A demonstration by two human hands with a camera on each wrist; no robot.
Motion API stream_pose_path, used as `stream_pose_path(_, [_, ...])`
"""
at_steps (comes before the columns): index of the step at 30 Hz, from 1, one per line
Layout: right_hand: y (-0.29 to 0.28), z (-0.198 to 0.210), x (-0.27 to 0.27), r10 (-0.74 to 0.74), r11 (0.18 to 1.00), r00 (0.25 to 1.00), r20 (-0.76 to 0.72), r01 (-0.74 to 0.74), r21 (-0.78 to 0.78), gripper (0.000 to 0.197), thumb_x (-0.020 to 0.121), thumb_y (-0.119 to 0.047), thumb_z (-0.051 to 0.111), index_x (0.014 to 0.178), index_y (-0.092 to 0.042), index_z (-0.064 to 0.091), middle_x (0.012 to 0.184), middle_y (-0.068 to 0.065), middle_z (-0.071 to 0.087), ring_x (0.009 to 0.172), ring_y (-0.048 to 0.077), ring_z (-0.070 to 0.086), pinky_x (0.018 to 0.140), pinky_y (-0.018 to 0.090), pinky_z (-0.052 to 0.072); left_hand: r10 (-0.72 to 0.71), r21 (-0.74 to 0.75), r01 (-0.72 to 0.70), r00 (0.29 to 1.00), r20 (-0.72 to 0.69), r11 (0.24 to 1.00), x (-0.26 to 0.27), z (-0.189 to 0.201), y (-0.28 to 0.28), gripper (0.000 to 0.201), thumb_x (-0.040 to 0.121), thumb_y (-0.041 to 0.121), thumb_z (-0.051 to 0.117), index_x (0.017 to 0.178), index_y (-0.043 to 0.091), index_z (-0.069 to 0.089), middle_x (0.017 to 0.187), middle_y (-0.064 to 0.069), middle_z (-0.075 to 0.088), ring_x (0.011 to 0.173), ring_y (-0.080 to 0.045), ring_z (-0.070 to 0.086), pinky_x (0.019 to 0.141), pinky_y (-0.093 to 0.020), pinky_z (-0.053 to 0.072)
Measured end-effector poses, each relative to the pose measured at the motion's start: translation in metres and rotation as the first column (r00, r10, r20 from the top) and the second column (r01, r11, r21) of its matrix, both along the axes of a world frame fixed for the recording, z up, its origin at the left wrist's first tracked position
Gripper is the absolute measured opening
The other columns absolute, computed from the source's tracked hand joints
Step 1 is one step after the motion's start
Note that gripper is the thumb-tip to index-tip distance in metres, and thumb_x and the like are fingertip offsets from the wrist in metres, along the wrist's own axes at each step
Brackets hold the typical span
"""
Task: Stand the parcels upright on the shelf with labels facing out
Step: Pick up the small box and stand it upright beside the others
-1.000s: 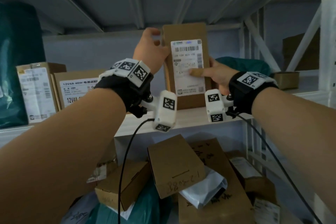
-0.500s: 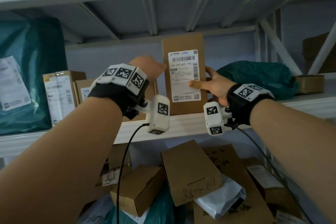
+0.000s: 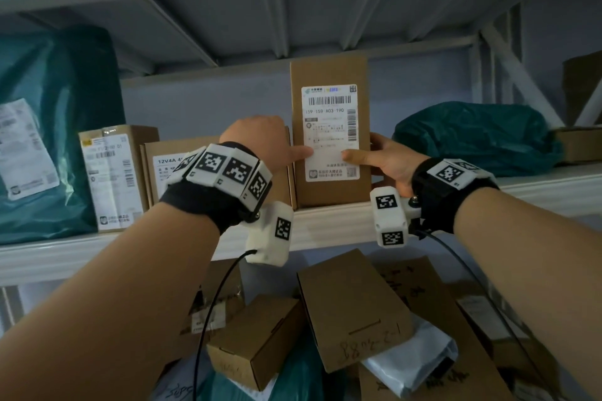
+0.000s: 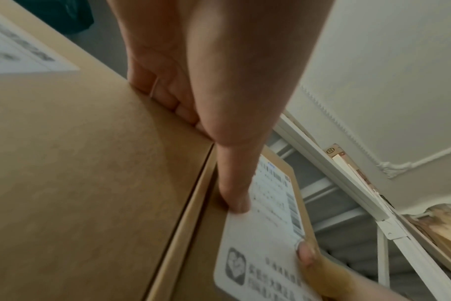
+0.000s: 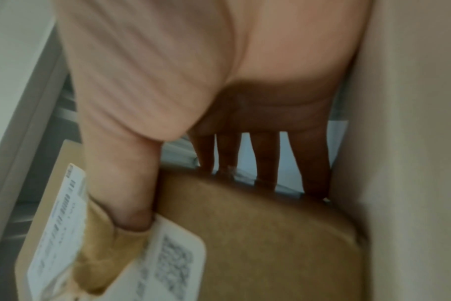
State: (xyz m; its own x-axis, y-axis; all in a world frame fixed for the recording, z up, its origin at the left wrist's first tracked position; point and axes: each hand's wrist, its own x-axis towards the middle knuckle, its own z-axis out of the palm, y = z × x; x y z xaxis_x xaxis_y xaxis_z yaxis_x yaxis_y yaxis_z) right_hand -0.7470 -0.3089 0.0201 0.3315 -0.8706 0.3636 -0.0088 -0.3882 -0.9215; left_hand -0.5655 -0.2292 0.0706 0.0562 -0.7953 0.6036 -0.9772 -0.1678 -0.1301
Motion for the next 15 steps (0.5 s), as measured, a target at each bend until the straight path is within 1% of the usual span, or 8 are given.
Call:
stream_pose_path(2, [0.001, 0.000, -0.002, 0.003, 1.000, 1.000, 0.005, -0.003, 0.009, 0.076, 0.079, -0.013, 0.072, 0.145, -0.016, 0.034, 0.130, 0.009, 0.060, 0.113, 0.023, 0.060, 0.102, 0.049, 0.045, -0.011, -0.016, 0.011, 1.000, -0.005, 1.000, 0.000, -0.002, 0.000, 0.058, 0.083, 0.066, 0.048, 0.108, 0.013, 0.053, 0.094, -0.003, 0.058, 0.083, -0.020, 0.052, 0.069, -0.032, 0.041])
stream_pose_path(4, [0.002, 0.000, -0.003, 0.012, 1.000, 1.000, 0.013, -0.012, 0.010, 0.075, 0.080, -0.012, 0.071, 0.145, -0.017, 0.034, 0.128, 0.007, 0.061, 0.104, 0.018, 0.063, 0.094, 0.043, 0.052, -0.026, -0.034, 0.026, 1.000, -0.005, 0.999, 0.001, -0.005, 0.000, 0.062, 0.080, 0.068, 0.050, 0.109, 0.013, 0.053, 0.103, -0.005, 0.062, 0.086, -0.021, 0.054, 0.071, -0.033, 0.041])
stream_pose_path(7, [0.003, -0.002, -0.003, 0.045, 0.999, 0.999, 0.022, -0.045, 0.001, 0.072, 0.082, -0.010, 0.069, 0.144, -0.017, 0.035, 0.120, 0.003, 0.063, 0.095, 0.013, 0.064, 0.076, 0.032, 0.058, -0.039, -0.048, 0.038, 0.999, -0.018, 0.998, 0.003, -0.007, 0.001, 0.073, 0.077, 0.070, 0.052, 0.122, 0.013, 0.049, 0.116, -0.007, 0.061, 0.104, -0.025, 0.059, 0.078, -0.035, 0.044])
stream_pose_path(8, [0.003, -0.002, -0.003, 0.048, 0.999, 0.999, 0.021, -0.048, -0.003, 0.071, 0.082, -0.010, 0.068, 0.144, -0.017, 0.035, 0.115, 0.001, 0.064, 0.093, 0.013, 0.065, 0.073, 0.031, 0.059, -0.040, -0.050, 0.039, 0.999, -0.021, 0.998, 0.003, -0.007, 0.002, 0.077, 0.076, 0.071, 0.052, 0.127, 0.013, 0.046, 0.121, -0.007, 0.060, 0.109, -0.026, 0.058, 0.082, -0.036, 0.045])
stream_pose_path(9, [0.004, -0.003, -0.003, 0.055, 0.998, 0.998, 0.020, -0.055, -0.009, 0.070, 0.083, -0.010, 0.068, 0.144, -0.017, 0.035, 0.110, -0.001, 0.065, 0.092, 0.012, 0.065, 0.075, 0.030, 0.059, -0.040, -0.051, 0.039, 0.999, -0.023, 0.998, 0.003, -0.008, 0.003, 0.080, 0.076, 0.071, 0.051, 0.131, 0.013, 0.043, 0.124, -0.007, 0.058, 0.113, -0.026, 0.057, 0.087, -0.038, 0.045])
stream_pose_path(11, [0.004, -0.004, -0.004, 0.068, 0.997, 0.997, 0.021, -0.067, -0.029, 0.068, 0.083, -0.009, 0.067, 0.143, -0.016, 0.037, 0.104, -0.002, 0.066, 0.092, 0.012, 0.065, 0.084, 0.034, 0.056, -0.042, -0.056, 0.040, 0.999, -0.033, 0.998, 0.002, -0.009, 0.004, 0.083, 0.078, 0.071, 0.049, 0.137, 0.012, 0.038, 0.131, -0.009, 0.055, 0.119, -0.028, 0.054, 0.095, -0.040, 0.044])
stream_pose_path(13, [0.005, -0.004, -0.004, 0.079, 0.996, 0.997, 0.012, -0.078, -0.051, 0.064, 0.082, -0.008, 0.068, 0.139, -0.017, 0.042, 0.102, -0.003, 0.068, 0.095, 0.013, 0.065, 0.097, 0.039, 0.051, -0.044, -0.063, 0.042, 0.998, -0.039, 0.997, 0.002, -0.011, 0.004, 0.085, 0.081, 0.069, 0.044, 0.141, 0.010, 0.033, 0.138, -0.011, 0.050, 0.126, -0.030, 0.049, 0.105, -0.043, 0.037])
stream_pose_path(15, [0.005, -0.005, -0.004, 0.083, 0.995, 0.997, -0.007, -0.083, -0.064, 0.068, 0.079, -0.009, 0.071, 0.140, -0.018, 0.041, 0.107, -0.001, 0.069, 0.100, 0.015, 0.065, 0.103, 0.041, 0.046, -0.060, -0.102, 0.051, 0.995, -0.079, 0.993, 0.001, -0.014, 0.003, 0.087, 0.084, 0.067, 0.042, 0.145, 0.008, 0.026, 0.145, -0.014, 0.043, 0.133, -0.032, 0.041, 0.114, -0.044, 0.027])
